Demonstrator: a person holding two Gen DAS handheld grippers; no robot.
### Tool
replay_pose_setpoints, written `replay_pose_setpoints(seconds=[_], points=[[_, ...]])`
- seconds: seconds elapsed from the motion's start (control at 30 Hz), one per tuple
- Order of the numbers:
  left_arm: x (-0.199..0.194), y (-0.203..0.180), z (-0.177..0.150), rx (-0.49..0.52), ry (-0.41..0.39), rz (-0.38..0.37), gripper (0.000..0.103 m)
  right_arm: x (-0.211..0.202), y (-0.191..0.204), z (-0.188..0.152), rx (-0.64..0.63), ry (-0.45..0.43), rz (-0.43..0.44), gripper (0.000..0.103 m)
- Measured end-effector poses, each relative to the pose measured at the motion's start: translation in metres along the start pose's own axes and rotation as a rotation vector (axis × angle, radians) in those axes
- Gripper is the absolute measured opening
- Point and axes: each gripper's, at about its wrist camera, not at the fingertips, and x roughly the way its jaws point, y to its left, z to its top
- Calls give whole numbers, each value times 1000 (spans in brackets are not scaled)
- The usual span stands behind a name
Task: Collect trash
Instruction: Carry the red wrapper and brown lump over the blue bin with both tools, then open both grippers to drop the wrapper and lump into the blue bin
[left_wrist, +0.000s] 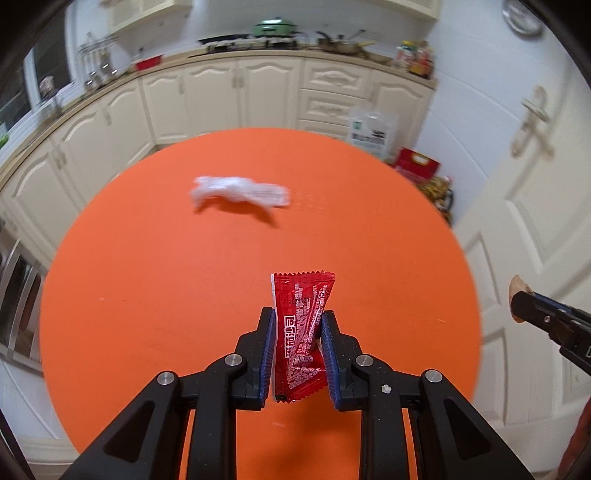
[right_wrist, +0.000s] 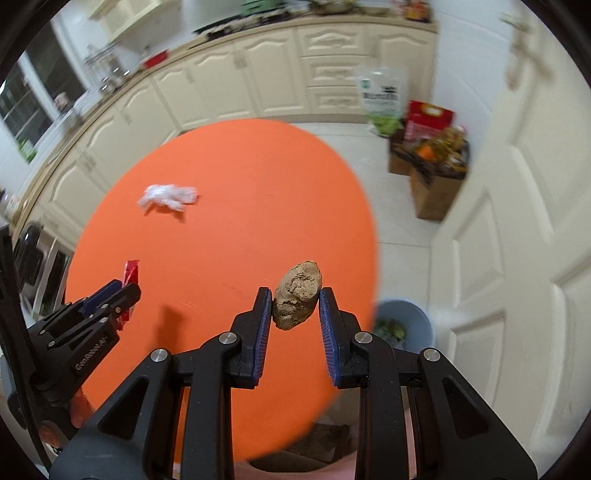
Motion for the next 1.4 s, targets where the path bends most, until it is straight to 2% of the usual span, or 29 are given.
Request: replay_pose_setpoints(seconds=[0.23,0.43,0.83,0.97,1.1,1.23,1.4], points=[[0,-76,-14,117,24,-93,21,-30,-76,-33,132,-26,-66,25],[19,-140,-21,225,77,-162,21,-38,-131,-54,226,-26,-129,25],[79,-227,4,346,189,-220,21,-25,-207,-70,347,23,-146,25],[94,-249,12,373,216,-220,24,-23,-225,-70,370,24,-195,25],[115,-264,22,376,278,-213,38,-18,-240,-71,401,30,-181,25],[128,-271,31,375,296,-196,39,-13,-249,-70,410,39,-178,25],[132,-270,40,360,279,-179,43,6,-246,-62,397,71,-149,25]])
